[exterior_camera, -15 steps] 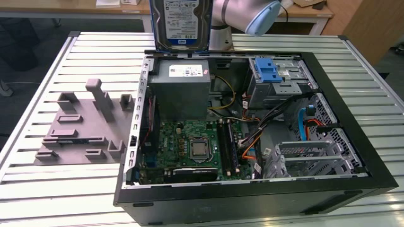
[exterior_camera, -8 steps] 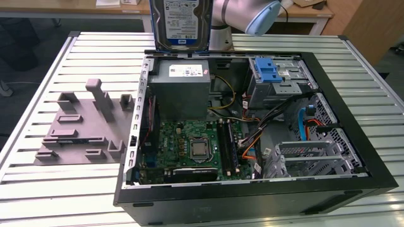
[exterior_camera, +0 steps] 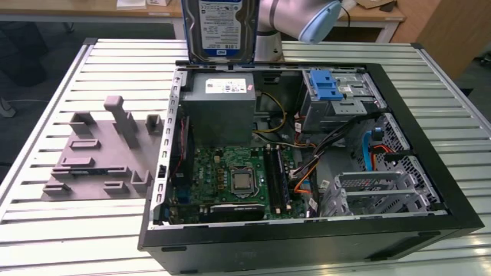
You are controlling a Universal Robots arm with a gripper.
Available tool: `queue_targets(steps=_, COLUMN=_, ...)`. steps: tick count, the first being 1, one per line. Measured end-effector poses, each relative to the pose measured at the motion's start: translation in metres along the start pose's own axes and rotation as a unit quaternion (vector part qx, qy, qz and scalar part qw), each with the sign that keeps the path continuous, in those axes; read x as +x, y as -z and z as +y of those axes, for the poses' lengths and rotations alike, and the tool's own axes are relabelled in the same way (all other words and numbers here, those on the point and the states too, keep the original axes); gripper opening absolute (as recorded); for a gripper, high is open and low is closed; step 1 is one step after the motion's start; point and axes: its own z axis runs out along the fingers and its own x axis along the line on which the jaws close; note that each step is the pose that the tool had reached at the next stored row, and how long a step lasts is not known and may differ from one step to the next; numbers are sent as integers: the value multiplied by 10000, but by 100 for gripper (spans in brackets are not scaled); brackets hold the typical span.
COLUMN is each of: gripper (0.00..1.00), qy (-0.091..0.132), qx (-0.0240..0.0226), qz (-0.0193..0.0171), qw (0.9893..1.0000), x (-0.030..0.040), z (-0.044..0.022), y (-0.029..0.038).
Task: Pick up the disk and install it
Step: 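Pick up the disk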
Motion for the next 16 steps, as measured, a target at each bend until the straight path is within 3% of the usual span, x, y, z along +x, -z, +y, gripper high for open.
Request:
queue_targets(steps=13, gripper=36, qy=0, qx=-1, qz=1, qw=10000, x=4, z=0, y=1)
queue_targets(steps=16, gripper=36, qy=0, qx=0, qz=23, qw=10000, x=29, z=-1, y=1)
